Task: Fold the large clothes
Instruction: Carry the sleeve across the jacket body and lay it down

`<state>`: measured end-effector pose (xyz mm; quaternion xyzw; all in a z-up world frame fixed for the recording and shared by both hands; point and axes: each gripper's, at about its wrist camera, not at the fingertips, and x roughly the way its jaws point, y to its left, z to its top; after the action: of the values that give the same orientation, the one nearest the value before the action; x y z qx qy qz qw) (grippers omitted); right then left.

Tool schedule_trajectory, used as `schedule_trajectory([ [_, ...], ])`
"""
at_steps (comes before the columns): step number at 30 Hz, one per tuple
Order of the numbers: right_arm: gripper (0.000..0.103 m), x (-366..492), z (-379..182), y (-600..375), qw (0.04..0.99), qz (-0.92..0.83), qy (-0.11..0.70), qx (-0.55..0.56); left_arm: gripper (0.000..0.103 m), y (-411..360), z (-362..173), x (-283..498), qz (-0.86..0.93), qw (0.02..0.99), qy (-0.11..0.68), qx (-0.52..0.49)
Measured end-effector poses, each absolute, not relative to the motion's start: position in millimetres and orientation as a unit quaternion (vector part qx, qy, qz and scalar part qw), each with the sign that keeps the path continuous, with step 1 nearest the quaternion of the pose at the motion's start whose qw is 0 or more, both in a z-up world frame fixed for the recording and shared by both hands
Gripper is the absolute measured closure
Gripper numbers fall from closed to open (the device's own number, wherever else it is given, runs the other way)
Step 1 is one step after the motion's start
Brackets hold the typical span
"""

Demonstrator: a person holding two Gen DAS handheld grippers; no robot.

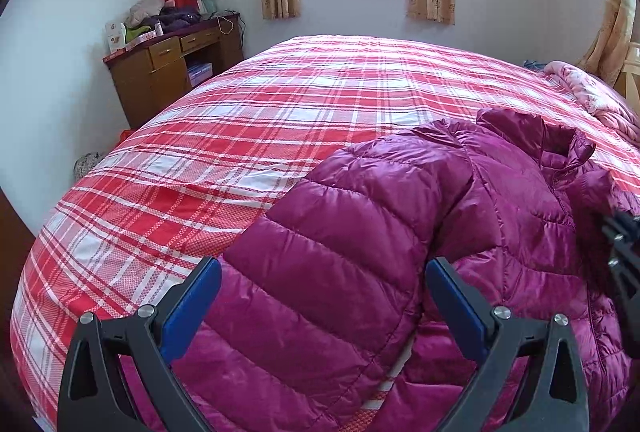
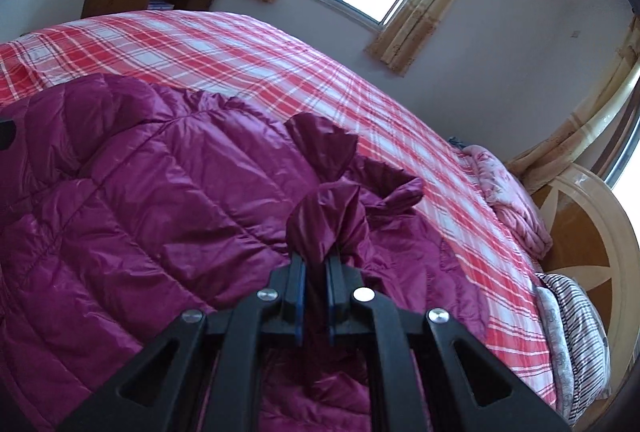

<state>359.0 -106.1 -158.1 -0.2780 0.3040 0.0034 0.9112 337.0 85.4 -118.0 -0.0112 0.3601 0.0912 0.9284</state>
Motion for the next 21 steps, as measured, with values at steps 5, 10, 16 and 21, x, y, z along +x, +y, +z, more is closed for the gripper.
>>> schedule_trajectory([
  [5, 0.044, 349.1, -161.3, -104.2, 0.912, 0.095, 0.337, -0.212, 0.001, 85.5, -116.3, 336.5, 0.103, 0.927, 0.36, 0.001],
  [10, 0.039, 313.8, -127.0, -120.9, 0.925, 0.15, 0.317, -0.148, 0.001, 95.1, -107.6, 336.1, 0.128, 0.928, 0.35, -0.001],
  [16, 0.036, 294.3, -100.0, -161.9, 0.942, 0.138, 0.296, -0.078, 0.001, 89.8, -101.1, 340.7, 0.13, 0.928, 0.348, -0.005],
  [21, 0.043, 338.3, -134.2, -187.2, 0.928, 0.035, 0.363, -0.077, 0.001, 61.8, -93.3, 338.1, 0.112, 0.933, 0.341, 0.008],
])
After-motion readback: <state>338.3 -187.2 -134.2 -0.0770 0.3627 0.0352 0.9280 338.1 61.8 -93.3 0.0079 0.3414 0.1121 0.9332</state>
